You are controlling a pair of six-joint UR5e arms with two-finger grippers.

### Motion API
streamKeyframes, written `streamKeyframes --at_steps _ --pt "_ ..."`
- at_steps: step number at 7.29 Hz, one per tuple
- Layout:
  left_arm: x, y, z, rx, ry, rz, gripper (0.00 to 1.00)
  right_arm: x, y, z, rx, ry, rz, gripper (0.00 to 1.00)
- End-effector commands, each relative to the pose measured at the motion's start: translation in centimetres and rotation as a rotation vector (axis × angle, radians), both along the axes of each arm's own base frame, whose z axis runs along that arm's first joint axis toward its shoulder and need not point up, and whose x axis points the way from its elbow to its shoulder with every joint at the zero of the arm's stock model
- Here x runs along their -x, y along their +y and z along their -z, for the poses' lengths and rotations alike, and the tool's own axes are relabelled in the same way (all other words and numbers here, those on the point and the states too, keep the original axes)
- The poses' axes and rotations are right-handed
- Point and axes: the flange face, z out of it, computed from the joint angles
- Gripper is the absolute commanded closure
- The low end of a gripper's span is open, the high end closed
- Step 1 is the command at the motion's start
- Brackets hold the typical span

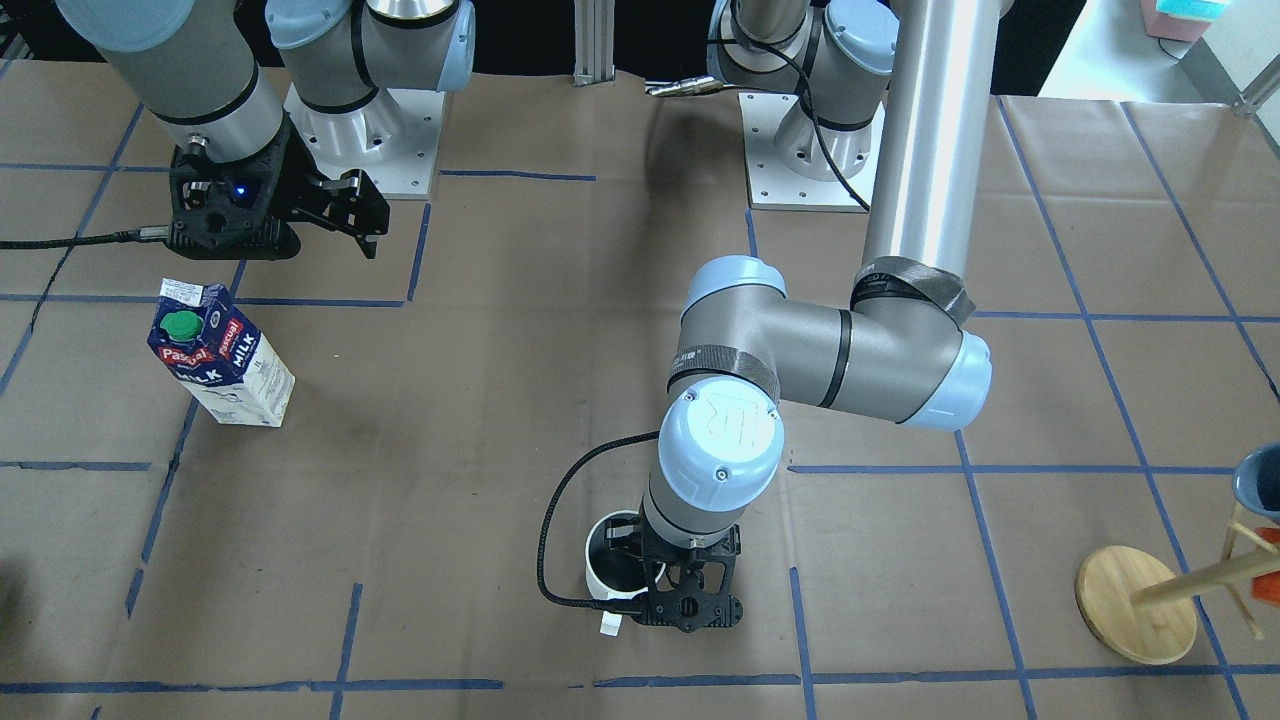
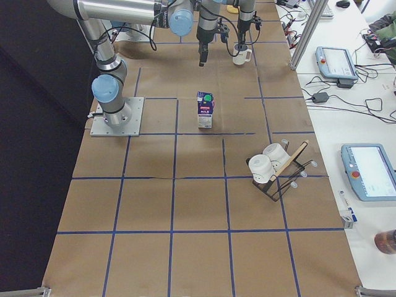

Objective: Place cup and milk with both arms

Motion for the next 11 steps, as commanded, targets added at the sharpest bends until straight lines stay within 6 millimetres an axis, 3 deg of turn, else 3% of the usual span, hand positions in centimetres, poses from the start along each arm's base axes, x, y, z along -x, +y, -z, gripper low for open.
streamKeyframes --at_steps 1,3,5,6,8,10,11 --pt "0.0 -0.1 -0.1 0.014 0.001 -0.037 0.95 0.0 0.2 0.4 -0.009 0.001 -0.001 0.00" --pt "0.0 -0.3 0.9 0.005 -0.008 -0.038 0.91 0.1 1.3 3.4 -0.069 0.008 -0.001 0.00" --pt "0.0 -0.3 1.0 0.003 -0.008 -0.047 0.89 0.1 0.5 2.2 0.013 0.011 0.003 0.00" --pt "0.0 -0.3 1.0 0.003 -0.010 -0.047 0.82 0.1 0.5 2.0 0.019 0.010 0.003 0.00" --pt "-0.1 -0.3 0.9 0.004 -0.011 -0.047 0.35 0.1 0.5 1.8 0.024 0.015 0.004 0.00" --pt "-0.3 0.1 -0.6 0.011 -0.009 -0.045 0.20 0.1 0.3 1.2 0.034 0.017 0.006 0.00" --pt "-0.3 1.1 -2.5 0.023 -0.010 -0.029 0.15 0.1 -0.2 -0.6 0.057 0.017 0.006 0.00"
